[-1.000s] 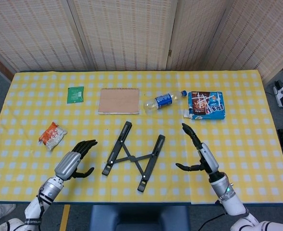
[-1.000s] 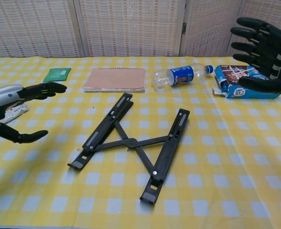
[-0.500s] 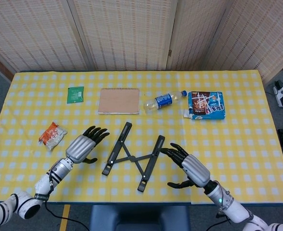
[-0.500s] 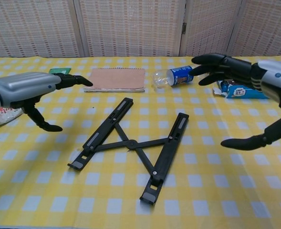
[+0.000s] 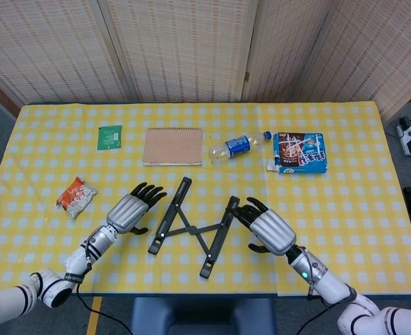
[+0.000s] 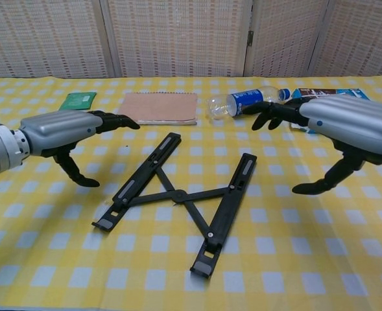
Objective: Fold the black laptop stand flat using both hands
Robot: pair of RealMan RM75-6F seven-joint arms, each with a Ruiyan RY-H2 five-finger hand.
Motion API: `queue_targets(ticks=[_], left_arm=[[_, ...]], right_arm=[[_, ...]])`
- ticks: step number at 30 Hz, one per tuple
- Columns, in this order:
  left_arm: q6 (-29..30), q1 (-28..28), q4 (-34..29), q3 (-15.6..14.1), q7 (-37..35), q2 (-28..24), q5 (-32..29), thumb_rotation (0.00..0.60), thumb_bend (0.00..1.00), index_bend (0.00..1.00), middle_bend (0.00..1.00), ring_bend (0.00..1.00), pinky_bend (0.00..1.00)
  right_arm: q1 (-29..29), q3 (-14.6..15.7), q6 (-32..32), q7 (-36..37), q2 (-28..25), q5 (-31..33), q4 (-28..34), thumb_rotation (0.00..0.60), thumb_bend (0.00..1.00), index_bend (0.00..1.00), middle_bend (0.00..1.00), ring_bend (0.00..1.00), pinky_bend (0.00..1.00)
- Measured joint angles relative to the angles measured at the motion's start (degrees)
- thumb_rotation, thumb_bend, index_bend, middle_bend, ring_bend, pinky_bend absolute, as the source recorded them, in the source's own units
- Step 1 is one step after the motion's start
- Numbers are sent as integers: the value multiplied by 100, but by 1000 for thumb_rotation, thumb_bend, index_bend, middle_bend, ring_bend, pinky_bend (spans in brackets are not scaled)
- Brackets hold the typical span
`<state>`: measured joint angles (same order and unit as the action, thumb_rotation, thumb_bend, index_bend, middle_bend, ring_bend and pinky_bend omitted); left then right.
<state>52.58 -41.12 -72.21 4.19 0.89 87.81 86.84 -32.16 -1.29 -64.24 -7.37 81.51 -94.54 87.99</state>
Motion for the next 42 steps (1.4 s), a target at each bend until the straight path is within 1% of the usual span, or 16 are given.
queue_targets(ticks=[1, 3, 4, 8, 13, 17, 20, 23, 33, 42], left_arm=[[7, 4, 10, -6, -16, 7, -4, 600, 210, 9, 57, 0, 0], [16, 10, 40, -28, -32, 16, -14, 600, 210, 5, 54, 0, 0], [20, 15, 45, -43, -36, 16, -20, 600, 210, 3, 52, 0, 0], [111, 106, 8, -100, -131, -38, -67, 600, 206, 0, 44, 0, 0], [199, 196, -47, -163, -233, -139, -103, 600, 197, 0, 38, 0, 0], [164, 220, -90, -197, -255, -195, -170, 600, 183, 0, 29, 0, 0], [157, 228, -119, -200, -250, -215, -210, 600, 180, 0, 26, 0, 0], [177, 239, -142, -200, -265, -235, -223, 600, 180, 0, 25, 0, 0], [177, 240, -135, -239, -324, -274, -213, 600, 179, 0, 24, 0, 0], [153, 257, -157, -290, -332, -330, -221, 600, 180, 0, 23, 0, 0]], right_arm=[[-34, -61, 27, -65, 66, 33, -90, 600, 208, 313, 485, 509, 448], [-106, -147, 45, -170, 217, 49, -303, 600, 208, 398, 580, 588, 540], [-140, -172, 44, -213, 285, 37, -410, 600, 208, 430, 612, 611, 570], [-313, -272, 94, -496, 693, 1, -1113, 600, 208, 445, 635, 628, 591], [-450, -342, 160, -572, 1160, 64, -1925, 600, 208, 455, 678, 662, 647], [-532, -347, 167, -588, 1560, 95, -2507, 600, 208, 457, 694, 676, 662], [-588, -346, 159, -568, 1821, 116, -2823, 600, 208, 458, 697, 681, 667], [-641, -341, 164, -541, 2005, 141, -3064, 600, 207, 457, 698, 682, 668], [-805, -287, 245, -439, 2384, 173, -3627, 600, 208, 458, 698, 679, 668], [-1116, -355, 334, -408, 2907, 181, -4268, 600, 208, 457, 698, 680, 668]])
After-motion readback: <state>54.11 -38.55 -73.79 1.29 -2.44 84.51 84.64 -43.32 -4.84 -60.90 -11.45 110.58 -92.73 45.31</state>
